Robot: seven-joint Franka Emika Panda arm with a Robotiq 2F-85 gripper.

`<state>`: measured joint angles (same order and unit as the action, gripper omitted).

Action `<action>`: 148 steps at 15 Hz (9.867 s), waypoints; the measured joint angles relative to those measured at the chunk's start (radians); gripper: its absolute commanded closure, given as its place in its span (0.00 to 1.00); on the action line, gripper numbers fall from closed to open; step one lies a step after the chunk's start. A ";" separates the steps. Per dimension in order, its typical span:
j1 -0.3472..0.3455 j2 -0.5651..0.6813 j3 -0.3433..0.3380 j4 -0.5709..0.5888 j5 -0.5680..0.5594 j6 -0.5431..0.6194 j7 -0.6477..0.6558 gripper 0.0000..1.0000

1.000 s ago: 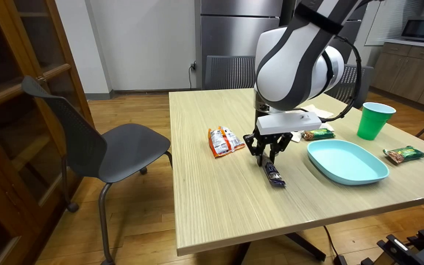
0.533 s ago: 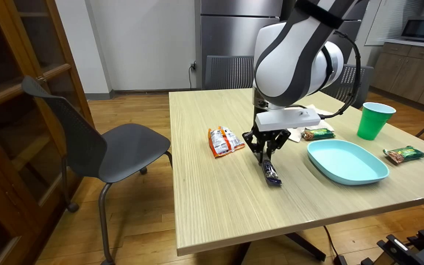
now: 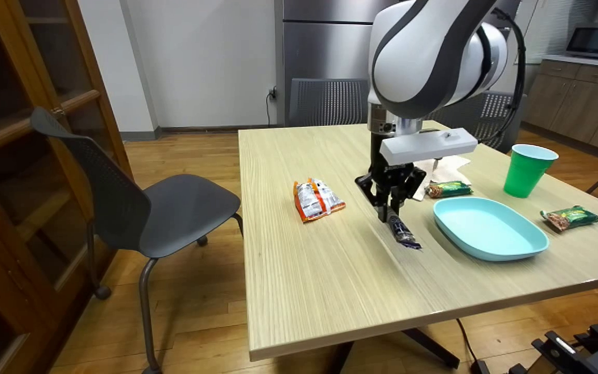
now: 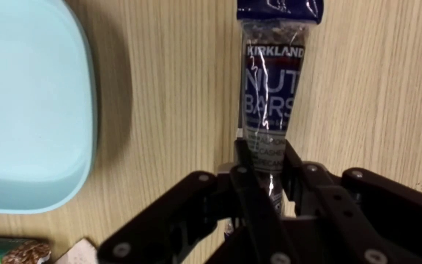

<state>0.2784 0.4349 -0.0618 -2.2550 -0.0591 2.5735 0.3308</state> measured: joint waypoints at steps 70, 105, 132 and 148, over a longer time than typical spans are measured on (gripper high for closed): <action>-0.365 -0.095 -0.084 0.002 0.333 -0.003 -0.002 0.00; -0.360 0.297 -0.149 0.353 0.405 0.041 0.628 0.00; -0.359 0.210 -0.151 0.290 0.391 0.032 0.595 0.87; -0.251 -0.021 -0.149 -0.056 0.048 0.057 0.228 0.87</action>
<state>0.0270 0.4139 -0.2105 -2.3108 -0.0109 2.6301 0.5589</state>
